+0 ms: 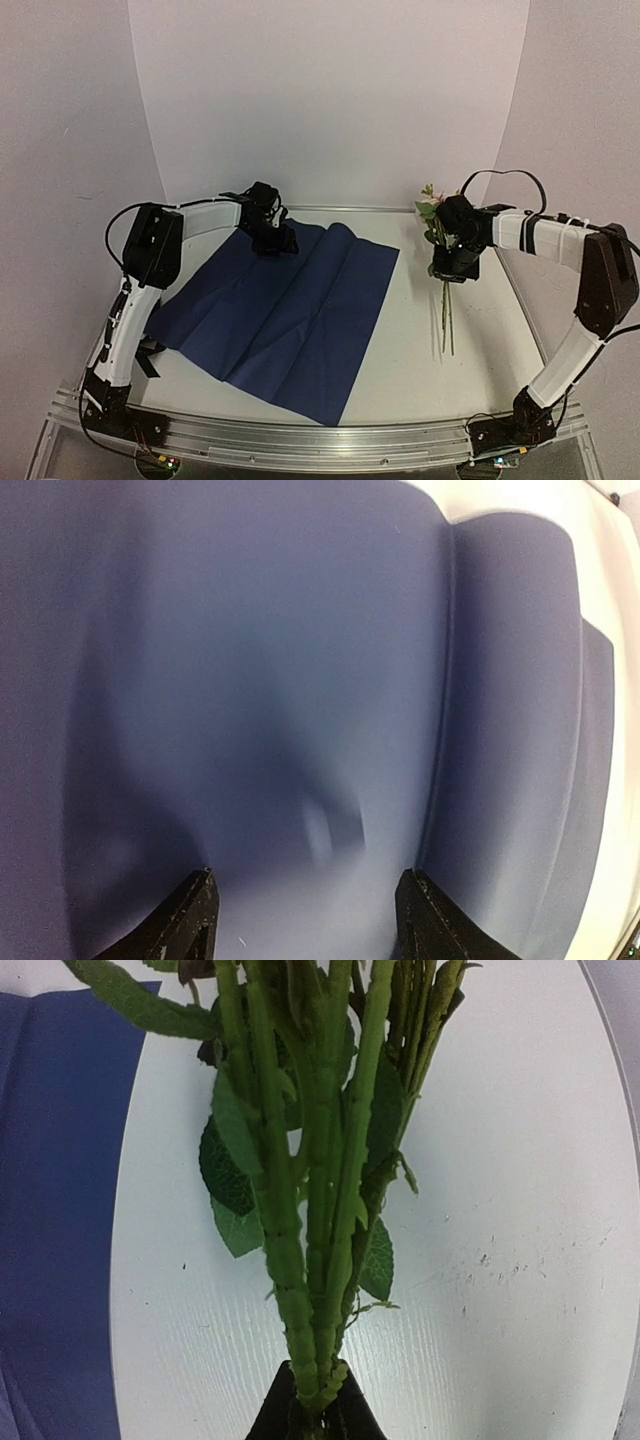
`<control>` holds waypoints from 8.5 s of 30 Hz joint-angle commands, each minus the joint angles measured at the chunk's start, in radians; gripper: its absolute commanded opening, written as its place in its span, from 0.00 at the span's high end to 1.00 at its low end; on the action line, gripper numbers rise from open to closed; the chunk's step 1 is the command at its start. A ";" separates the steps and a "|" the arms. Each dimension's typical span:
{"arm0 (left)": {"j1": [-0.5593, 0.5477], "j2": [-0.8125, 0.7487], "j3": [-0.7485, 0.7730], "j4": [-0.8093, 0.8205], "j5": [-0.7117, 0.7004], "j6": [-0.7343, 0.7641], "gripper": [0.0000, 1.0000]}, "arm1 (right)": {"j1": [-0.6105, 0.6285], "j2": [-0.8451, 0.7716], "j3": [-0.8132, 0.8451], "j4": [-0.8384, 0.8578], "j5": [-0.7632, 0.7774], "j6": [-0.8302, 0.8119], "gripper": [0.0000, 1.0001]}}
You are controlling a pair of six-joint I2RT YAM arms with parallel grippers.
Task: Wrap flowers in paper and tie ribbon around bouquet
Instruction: Adjust the flattened wrapping paper at the center of the board, then place the fake flower on the flattened wrapping paper, then adjust the flattened wrapping paper at the center of the board.
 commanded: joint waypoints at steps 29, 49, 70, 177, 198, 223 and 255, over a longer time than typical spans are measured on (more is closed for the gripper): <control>0.143 -0.415 -0.326 0.149 -0.121 -0.159 0.30 | 0.337 0.215 0.599 -0.110 0.053 -0.136 1.00; 0.194 -0.606 -0.642 0.165 -0.115 -0.218 0.30 | 0.515 0.693 1.052 -0.018 -0.127 0.043 1.00; 0.193 -0.552 -0.630 0.197 -0.048 -0.222 0.30 | 0.528 0.833 1.000 0.049 -0.217 0.089 0.92; -0.180 0.073 0.016 0.138 0.001 -0.138 0.43 | 0.108 0.428 0.158 0.485 -0.373 0.446 0.36; -0.168 0.102 0.002 0.129 0.036 -0.188 0.43 | 0.130 0.064 -0.275 0.619 -0.383 0.530 0.24; -0.162 0.107 -0.005 0.128 0.043 -0.188 0.43 | 0.527 0.073 -0.727 1.297 -0.433 1.046 0.11; -0.162 0.136 0.078 0.114 0.094 -0.155 0.43 | 0.389 0.079 -0.625 1.120 -0.245 0.843 0.49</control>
